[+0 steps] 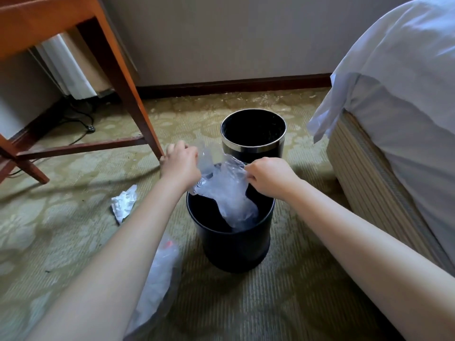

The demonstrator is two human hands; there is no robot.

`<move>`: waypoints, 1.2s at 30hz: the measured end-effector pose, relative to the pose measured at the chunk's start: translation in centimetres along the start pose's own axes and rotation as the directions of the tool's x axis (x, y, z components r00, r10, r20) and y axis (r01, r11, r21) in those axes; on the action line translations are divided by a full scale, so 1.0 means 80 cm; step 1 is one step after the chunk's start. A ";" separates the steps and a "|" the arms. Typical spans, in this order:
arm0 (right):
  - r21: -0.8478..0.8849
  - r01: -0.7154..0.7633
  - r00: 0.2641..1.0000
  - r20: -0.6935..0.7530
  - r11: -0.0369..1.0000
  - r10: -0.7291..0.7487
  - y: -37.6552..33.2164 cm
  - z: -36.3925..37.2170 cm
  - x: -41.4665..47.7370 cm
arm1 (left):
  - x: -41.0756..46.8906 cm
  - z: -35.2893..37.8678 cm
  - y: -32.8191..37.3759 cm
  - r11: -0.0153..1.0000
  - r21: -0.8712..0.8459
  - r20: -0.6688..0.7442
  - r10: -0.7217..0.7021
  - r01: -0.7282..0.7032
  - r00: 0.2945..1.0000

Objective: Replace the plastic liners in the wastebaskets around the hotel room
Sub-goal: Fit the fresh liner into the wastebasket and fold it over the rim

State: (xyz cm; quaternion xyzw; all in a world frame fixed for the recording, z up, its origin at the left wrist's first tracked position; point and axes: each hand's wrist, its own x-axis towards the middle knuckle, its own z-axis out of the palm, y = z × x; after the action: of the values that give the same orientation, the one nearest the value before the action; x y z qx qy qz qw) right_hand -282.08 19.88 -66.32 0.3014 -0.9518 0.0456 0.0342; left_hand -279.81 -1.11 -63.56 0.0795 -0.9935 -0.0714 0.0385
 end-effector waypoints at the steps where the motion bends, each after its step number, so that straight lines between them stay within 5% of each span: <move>1: 0.013 -0.026 0.999 -0.036 1.000 0.026 0.008 0.000 -0.001 | -0.001 0.000 -0.001 0.998 0.052 -0.007 -0.026 0.026 1.000; 4: 0.053 -0.064 0.992 -0.109 0.997 0.069 0.026 -0.007 -0.008 | -0.008 -0.006 0.020 0.982 0.065 -0.210 0.187 -0.177 0.960; 6: 0.023 -0.079 0.986 -0.144 0.997 0.081 0.029 -0.012 -0.012 | -0.018 -0.022 0.051 0.896 -0.271 -0.216 0.299 -0.351 0.929; 8: -0.005 -0.088 0.985 -0.152 0.996 0.087 0.029 -0.014 -0.015 | -0.030 -0.036 0.079 0.724 -0.661 0.137 0.374 -0.196 0.917; 9: -0.007 -0.090 0.986 -0.140 0.996 0.088 0.030 -0.013 -0.016 | -0.034 -0.035 0.086 0.728 -0.674 0.298 0.421 -0.124 0.857; 13: -0.050 -0.137 0.983 -0.126 0.989 0.130 0.049 -0.006 -0.023 | -0.041 0.010 0.076 0.925 -0.290 0.665 0.378 -0.244 0.644; 16: -0.183 -0.218 0.971 -0.138 0.959 0.194 0.067 0.000 -0.026 | -0.037 0.025 0.048 0.889 0.183 0.616 0.230 -0.420 0.753; 18: -0.187 -0.260 0.963 -0.123 0.947 0.240 0.072 0.004 -0.026 | -0.030 0.017 0.025 0.841 0.370 0.500 0.177 -0.394 0.848; 21: -0.165 -0.200 0.978 -0.093 0.966 0.186 0.063 0.007 -0.025 | -0.015 0.016 0.003 0.892 0.322 0.422 0.166 -0.318 0.891; 27: -0.068 0.161 0.986 -0.039 0.985 -0.164 0.013 0.008 -0.021 | -0.016 0.034 0.010 0.945 0.033 0.323 0.297 -0.324 0.898; 30: -0.143 0.080 0.995 -0.041 0.987 -0.087 -0.006 0.018 -0.014 | -0.019 0.035 0.010 0.937 -0.052 0.299 0.345 -0.346 0.890; 36: -0.201 -0.130 0.992 -0.019 0.971 0.128 0.026 0.018 -0.027 | -0.031 0.051 -0.015 0.941 0.109 0.257 0.284 -0.320 0.924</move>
State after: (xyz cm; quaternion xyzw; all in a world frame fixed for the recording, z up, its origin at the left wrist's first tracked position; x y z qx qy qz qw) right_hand -281.56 22.69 -68.09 0.2338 -0.9690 -0.0481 0.0644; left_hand -277.51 -1.31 -67.95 -0.0812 -0.9938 0.0006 -0.0761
